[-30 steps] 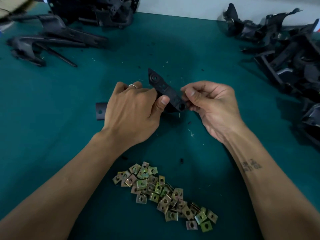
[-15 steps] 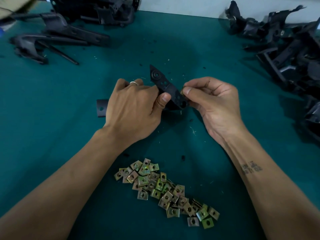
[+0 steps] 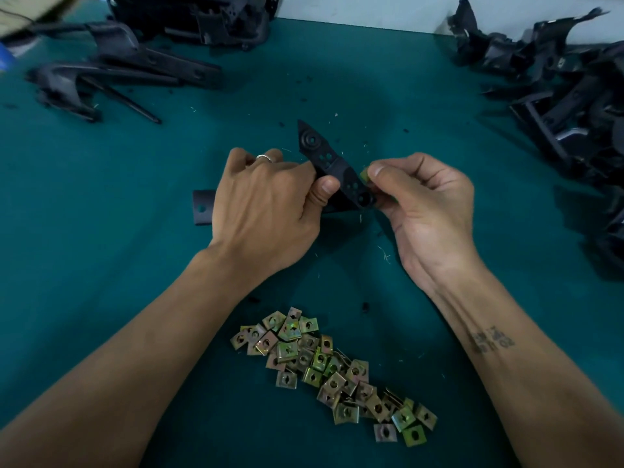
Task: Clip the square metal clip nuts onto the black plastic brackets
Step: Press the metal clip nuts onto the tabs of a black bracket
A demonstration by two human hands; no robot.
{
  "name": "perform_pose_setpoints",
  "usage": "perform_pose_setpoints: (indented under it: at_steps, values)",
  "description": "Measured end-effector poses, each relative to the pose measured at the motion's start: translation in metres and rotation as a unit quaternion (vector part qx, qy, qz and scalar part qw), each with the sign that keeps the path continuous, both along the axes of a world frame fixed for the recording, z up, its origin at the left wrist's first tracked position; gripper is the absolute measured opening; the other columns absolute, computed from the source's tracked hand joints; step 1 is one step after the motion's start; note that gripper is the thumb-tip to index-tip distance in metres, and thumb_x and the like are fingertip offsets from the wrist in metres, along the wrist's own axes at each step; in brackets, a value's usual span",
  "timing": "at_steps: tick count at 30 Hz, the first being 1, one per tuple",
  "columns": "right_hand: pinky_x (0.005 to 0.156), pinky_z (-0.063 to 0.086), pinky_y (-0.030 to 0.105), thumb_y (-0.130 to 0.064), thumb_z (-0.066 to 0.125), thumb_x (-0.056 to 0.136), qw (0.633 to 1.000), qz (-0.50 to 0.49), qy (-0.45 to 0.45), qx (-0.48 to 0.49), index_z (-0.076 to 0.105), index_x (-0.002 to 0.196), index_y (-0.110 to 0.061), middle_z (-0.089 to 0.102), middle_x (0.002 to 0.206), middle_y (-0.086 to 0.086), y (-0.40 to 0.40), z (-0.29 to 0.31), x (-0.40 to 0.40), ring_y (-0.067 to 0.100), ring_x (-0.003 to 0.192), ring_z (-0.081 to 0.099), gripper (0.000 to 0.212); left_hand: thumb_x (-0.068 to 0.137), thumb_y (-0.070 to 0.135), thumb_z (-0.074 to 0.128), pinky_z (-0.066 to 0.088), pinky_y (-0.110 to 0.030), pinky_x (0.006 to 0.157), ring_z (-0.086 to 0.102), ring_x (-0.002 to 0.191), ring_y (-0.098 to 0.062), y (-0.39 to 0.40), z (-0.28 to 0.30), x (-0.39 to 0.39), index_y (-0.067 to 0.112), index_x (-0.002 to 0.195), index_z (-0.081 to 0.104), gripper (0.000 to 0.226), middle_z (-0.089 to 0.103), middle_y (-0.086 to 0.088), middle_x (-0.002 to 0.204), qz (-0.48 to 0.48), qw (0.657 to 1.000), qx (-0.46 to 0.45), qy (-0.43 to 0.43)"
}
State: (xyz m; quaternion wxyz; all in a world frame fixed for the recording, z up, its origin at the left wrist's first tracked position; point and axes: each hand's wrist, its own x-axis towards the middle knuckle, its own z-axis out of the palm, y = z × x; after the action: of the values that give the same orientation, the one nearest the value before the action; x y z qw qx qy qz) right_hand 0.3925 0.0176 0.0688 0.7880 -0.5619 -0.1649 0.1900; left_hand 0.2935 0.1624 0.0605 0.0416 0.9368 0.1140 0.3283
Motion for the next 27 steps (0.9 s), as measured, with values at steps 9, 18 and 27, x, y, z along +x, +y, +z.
perform_pose_setpoints:
  at_steps: [9,18,27]
  values:
    - [0.083,0.052,0.041,0.0,0.075,0.075,1.0,-0.001,-0.012,-0.024,0.071,0.069,-0.013,0.072,0.078,0.013,0.0013,0.0007,-0.0016,0.027,0.078,0.063,0.014,0.103,0.042,0.034,0.036,-0.044,0.076,0.054,0.068,-0.032,-0.0005,0.0003,-0.0005,0.02,0.065,0.032,0.043,0.04,0.004,0.06,0.012,1.0,0.004,0.016]
    - [0.085,0.051,0.042,0.002,0.075,0.077,0.999,0.01,-0.015,-0.036,0.072,0.071,-0.012,0.072,0.081,0.015,0.0001,0.0012,-0.002,0.029,0.081,0.063,0.015,0.103,0.042,0.033,0.035,-0.044,0.077,0.057,0.07,-0.033,-0.0002,-0.0002,-0.0011,0.019,0.065,0.033,0.044,0.06,-0.004,0.061,0.02,1.0,-0.012,0.015]
    - [0.086,0.051,0.042,0.007,0.074,0.081,0.998,0.005,-0.041,-0.05,0.07,0.071,-0.011,0.072,0.084,0.013,0.0024,0.0005,-0.005,0.029,0.083,0.061,0.021,0.102,0.042,0.033,0.034,-0.044,0.077,0.056,0.071,-0.033,-0.0014,0.0007,-0.0026,0.02,0.066,0.033,0.043,0.062,-0.004,0.064,0.033,0.999,-0.022,0.022]
